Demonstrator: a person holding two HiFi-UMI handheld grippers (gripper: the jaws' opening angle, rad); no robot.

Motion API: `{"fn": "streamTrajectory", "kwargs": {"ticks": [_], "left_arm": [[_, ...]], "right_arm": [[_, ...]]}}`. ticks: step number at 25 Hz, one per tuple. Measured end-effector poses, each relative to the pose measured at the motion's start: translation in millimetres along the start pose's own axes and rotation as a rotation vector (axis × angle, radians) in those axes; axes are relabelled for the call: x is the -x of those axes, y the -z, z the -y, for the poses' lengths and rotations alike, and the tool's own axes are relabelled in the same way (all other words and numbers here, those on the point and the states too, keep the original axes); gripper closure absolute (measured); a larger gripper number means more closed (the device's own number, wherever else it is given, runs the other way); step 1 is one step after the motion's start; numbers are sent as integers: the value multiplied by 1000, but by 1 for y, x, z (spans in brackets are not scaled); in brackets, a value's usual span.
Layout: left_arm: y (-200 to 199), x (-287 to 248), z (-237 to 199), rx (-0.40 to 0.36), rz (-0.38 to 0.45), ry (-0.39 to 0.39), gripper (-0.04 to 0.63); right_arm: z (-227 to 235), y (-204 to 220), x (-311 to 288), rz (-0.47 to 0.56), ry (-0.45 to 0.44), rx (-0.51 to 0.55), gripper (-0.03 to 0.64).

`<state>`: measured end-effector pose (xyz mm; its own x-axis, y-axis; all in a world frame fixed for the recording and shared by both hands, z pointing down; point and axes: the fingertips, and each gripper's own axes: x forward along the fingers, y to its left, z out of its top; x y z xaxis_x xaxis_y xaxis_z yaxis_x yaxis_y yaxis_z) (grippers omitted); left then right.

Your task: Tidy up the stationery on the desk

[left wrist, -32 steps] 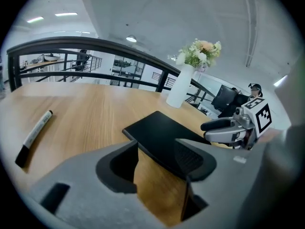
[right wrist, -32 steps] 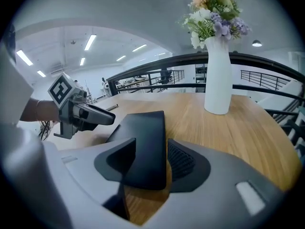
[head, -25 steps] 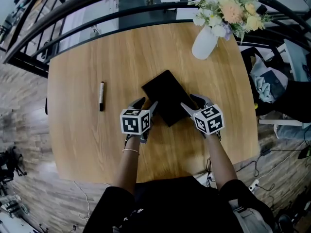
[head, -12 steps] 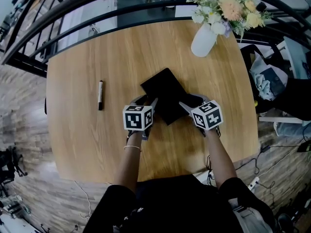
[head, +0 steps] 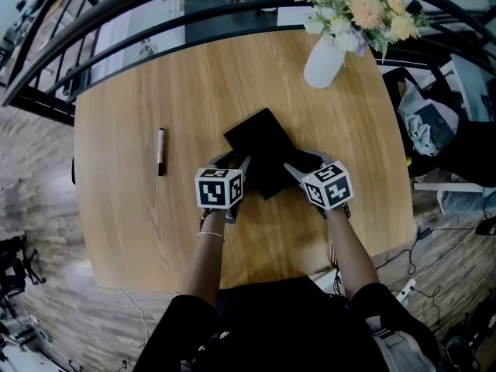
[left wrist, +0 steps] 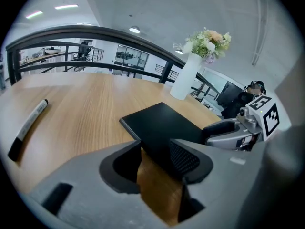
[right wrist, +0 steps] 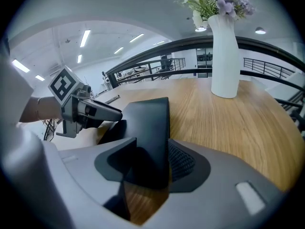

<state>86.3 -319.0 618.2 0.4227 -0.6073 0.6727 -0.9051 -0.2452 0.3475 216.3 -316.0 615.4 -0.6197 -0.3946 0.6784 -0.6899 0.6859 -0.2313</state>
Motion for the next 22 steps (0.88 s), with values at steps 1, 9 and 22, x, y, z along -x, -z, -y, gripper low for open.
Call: {"fn": "streamTrajectory", "kwargs": {"ticks": [1, 9, 22], "left_arm": [[1, 1, 0, -1, -1, 1, 423], [10, 11, -6, -17, -12, -1, 423], [28, 35, -15, -37, -29, -11, 428]], "right_arm": [[-2, 1, 0, 0, 1, -1, 403], [-18, 6, 0, -7, 11, 11, 403], [-52, 18, 1, -27, 13, 23, 405]]}}
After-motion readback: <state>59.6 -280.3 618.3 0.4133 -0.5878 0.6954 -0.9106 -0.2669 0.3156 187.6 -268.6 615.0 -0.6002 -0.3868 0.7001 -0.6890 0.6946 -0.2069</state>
